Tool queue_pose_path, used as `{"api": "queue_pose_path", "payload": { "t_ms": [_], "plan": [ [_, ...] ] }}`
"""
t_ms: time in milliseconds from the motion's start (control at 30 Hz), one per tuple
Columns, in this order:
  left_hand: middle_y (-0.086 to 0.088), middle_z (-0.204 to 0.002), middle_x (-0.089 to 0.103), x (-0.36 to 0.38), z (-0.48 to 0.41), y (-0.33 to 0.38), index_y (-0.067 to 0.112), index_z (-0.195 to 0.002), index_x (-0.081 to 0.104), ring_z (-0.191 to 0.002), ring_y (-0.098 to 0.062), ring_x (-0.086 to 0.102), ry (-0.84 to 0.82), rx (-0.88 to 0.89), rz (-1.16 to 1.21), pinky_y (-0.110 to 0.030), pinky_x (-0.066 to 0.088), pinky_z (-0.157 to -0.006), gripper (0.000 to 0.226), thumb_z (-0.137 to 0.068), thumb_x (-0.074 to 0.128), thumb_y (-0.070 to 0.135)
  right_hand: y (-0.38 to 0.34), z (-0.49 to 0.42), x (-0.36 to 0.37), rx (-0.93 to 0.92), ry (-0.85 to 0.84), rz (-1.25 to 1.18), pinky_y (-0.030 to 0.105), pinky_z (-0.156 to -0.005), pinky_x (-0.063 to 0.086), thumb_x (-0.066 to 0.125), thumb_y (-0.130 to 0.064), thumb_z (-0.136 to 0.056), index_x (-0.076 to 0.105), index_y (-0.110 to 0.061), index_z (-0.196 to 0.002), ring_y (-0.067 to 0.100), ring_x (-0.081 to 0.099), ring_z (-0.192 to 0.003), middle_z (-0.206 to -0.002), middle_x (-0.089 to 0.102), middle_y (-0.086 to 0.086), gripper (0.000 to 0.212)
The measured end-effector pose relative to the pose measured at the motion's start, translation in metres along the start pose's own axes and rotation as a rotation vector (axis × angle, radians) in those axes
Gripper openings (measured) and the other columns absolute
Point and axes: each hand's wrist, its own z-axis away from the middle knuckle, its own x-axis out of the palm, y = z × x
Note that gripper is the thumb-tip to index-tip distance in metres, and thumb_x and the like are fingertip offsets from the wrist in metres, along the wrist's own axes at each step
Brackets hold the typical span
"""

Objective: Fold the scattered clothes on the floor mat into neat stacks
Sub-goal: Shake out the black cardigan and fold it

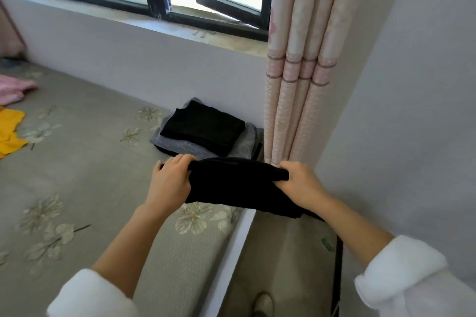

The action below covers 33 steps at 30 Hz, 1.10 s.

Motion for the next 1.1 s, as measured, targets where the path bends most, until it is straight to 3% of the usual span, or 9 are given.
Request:
{"api": "queue_pose_path", "payload": {
  "t_ms": [233, 367, 600, 733, 833, 967, 1100],
  "plan": [
    [-0.002, -0.12, 0.058, -0.009, -0.118, -0.03, 0.019, -0.118, 0.054, -0.122, -0.026, 0.043, 0.069, -0.14, -0.127, -0.063, 0.016, -0.109, 0.034, -0.09, 0.044, 0.003, -0.028, -0.138, -0.007, -0.095, 0.017, -0.027, 0.032, -0.05, 0.04, 0.061, -0.02, -0.083, 0.053, -0.026, -0.066, 0.017, 0.057, -0.06, -0.062, 0.058, -0.003, 0.02],
    [0.001, -0.119, 0.059, -0.014, -0.181, -0.06, 0.022, -0.115, 0.056, -0.126, -0.023, 0.038, 0.147, -0.18, -0.178, -0.057, 0.007, -0.11, 0.038, -0.086, 0.043, 0.001, -0.045, -0.202, 0.007, -0.128, 0.015, 0.006, 0.033, -0.057, 0.046, 0.062, -0.028, -0.082, 0.058, -0.028, -0.076, 0.02, 0.059, -0.069, -0.071, 0.062, -0.003, 0.007],
    [0.0, -0.115, 0.06, -0.004, -0.259, -0.105, 0.02, -0.113, 0.058, -0.127, -0.026, 0.036, 0.139, -0.172, -0.112, -0.049, 0.003, -0.109, 0.038, -0.086, 0.045, -0.003, -0.065, -0.278, 0.026, -0.061, -0.002, -0.073, 0.022, -0.042, 0.029, 0.063, -0.02, -0.084, 0.056, -0.023, -0.069, 0.005, 0.051, -0.052, -0.057, 0.055, -0.008, 0.017],
    [0.001, -0.109, 0.061, 0.003, -0.285, -0.131, 0.021, -0.11, 0.059, -0.126, -0.024, 0.037, 0.138, -0.123, -0.07, -0.051, 0.002, -0.109, 0.036, -0.087, 0.04, 0.0, -0.07, -0.302, 0.036, -0.047, -0.062, -0.133, 0.03, -0.042, 0.037, 0.065, -0.019, -0.084, 0.062, -0.021, -0.076, 0.013, 0.052, -0.048, -0.059, 0.059, 0.0, 0.009],
    [0.003, -0.103, 0.062, 0.005, -0.305, -0.146, 0.024, -0.107, 0.061, -0.123, -0.023, 0.038, 0.15, -0.091, -0.037, -0.039, -0.002, -0.108, 0.038, -0.084, 0.035, 0.01, -0.07, -0.317, 0.042, -0.029, -0.124, -0.203, 0.036, -0.044, 0.036, 0.065, -0.021, -0.086, 0.062, -0.017, -0.077, 0.014, 0.047, -0.044, -0.061, 0.06, 0.006, 0.011],
    [0.001, -0.107, 0.065, 0.034, -0.348, -0.16, 0.021, -0.107, 0.064, -0.12, -0.028, 0.039, 0.047, -0.076, -0.029, -0.055, 0.005, -0.111, 0.038, -0.084, 0.035, 0.012, -0.058, -0.345, 0.054, 0.023, -0.18, -0.18, 0.038, -0.044, 0.039, 0.063, -0.022, -0.089, 0.063, -0.013, -0.083, 0.023, 0.051, -0.048, -0.064, 0.062, 0.01, 0.011],
    [0.003, -0.113, 0.065, 0.089, -0.395, -0.168, 0.024, -0.113, 0.063, -0.122, -0.024, 0.034, -0.121, -0.078, -0.089, -0.052, 0.003, -0.108, 0.036, -0.09, 0.041, 0.007, -0.032, -0.378, 0.072, 0.108, -0.215, -0.08, 0.036, -0.043, 0.042, 0.061, -0.02, -0.092, 0.06, -0.018, -0.09, 0.019, 0.053, -0.046, -0.064, 0.062, 0.005, 0.003]
  ]
}}
